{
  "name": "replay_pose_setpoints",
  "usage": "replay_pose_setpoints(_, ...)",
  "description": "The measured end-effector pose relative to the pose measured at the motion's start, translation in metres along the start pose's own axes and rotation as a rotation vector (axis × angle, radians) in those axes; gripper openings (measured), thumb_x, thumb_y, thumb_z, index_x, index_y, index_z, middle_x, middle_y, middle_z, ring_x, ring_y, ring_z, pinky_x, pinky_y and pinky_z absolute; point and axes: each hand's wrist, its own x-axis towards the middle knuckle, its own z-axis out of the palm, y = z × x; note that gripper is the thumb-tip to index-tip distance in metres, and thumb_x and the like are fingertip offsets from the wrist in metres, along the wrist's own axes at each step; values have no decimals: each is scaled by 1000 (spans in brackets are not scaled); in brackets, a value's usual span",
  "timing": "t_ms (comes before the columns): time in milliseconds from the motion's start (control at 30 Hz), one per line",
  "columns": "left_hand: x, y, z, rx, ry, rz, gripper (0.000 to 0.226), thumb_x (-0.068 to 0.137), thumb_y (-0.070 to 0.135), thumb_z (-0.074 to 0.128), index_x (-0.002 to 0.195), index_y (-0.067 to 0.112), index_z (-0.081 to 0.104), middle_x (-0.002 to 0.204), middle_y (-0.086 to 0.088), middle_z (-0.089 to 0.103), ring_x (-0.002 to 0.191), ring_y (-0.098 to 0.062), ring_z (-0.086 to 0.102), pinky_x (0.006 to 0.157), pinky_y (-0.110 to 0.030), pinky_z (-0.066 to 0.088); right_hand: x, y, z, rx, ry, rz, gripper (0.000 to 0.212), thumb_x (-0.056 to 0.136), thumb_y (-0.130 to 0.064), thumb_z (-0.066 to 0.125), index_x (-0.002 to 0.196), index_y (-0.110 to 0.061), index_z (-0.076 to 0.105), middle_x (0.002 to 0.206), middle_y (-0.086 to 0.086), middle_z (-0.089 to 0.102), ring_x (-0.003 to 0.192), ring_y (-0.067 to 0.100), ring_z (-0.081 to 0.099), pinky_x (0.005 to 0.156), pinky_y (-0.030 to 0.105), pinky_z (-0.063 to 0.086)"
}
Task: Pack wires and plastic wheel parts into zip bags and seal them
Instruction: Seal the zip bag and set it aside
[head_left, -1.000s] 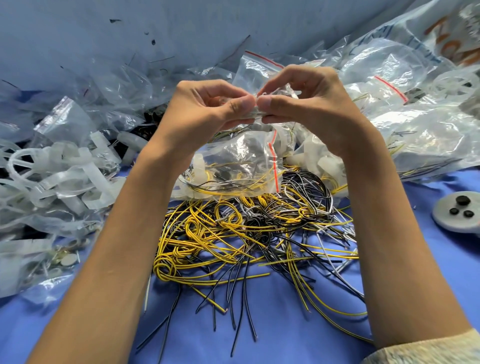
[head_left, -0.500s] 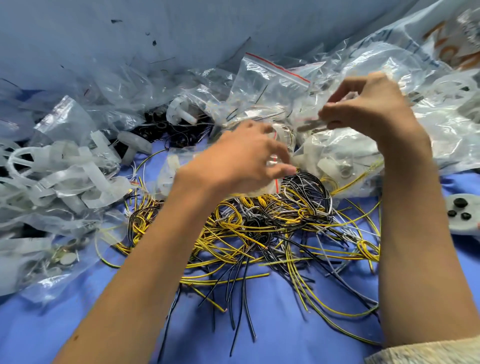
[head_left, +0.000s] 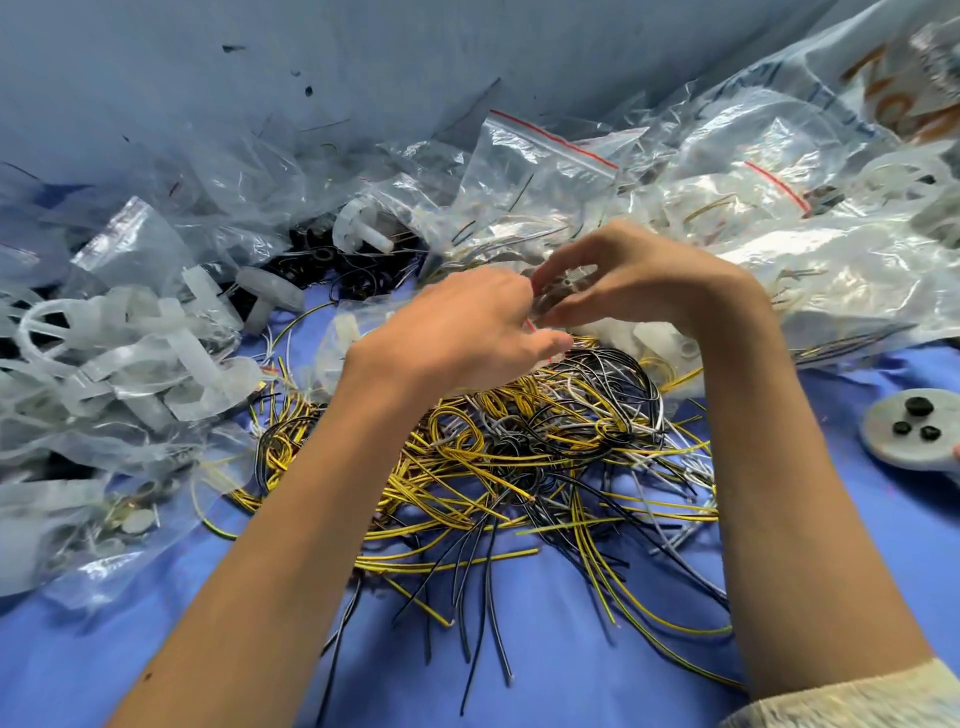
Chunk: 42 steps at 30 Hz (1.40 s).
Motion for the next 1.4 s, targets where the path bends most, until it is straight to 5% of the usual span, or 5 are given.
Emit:
replay_pose_setpoints(567, -12, -16, -33, -294, 343, -186, 27, 87, 19, 61, 113, 19, 69, 109, -2, 71, 105, -16, 63, 98, -29, 46, 16, 1, 11, 116, 183, 15, 32, 81, -19, 73, 111, -7, 70, 98, 9, 73, 84, 15, 69, 68, 14, 51)
replay_pose_setpoints(800, -14, -22, -36, -386, 416, -217, 24, 86, 21, 63, 109, 20, 71, 98, -2, 72, 95, -15, 65, 95, -31, 49, 16, 0, 23, 12, -205, -3, 56, 94, -11, 51, 147, -21, 33, 125, 6, 60, 104, 17, 58, 89, 33, 50)
replay_pose_setpoints(900, -14, -19, -34, -385, 381, -197, 23, 88, 22, 62, 108, 19, 71, 98, -2, 71, 93, -13, 64, 90, -26, 49, 17, -4, 22, -117, -253, 16, 46, 93, -12, 52, 136, -29, 50, 74, -7, 58, 64, 5, 50, 62, 19, 42)
replay_pose_setpoints(1133, -16, -13, -35, -393, 293, -148, 24, 90, 30, 61, 109, 20, 71, 97, -3, 72, 94, -15, 65, 90, -33, 51, 15, -3, 25, -154, -263, 38, 30, 94, -25, 56, 65, -22, 64, 57, -12, 57, 54, -1, 50, 58, 17, 42)
replay_pose_setpoints(1400, -15, -12, -35, -415, 196, -122, 23, 90, 33, 60, 108, 24, 72, 99, -1, 72, 97, -15, 65, 91, -38, 50, 21, -4, 31, 14, -173, -114, 31, 87, -5, 58, 64, -23, 68, 53, -15, 54, 50, -3, 43, 50, 9, 32)
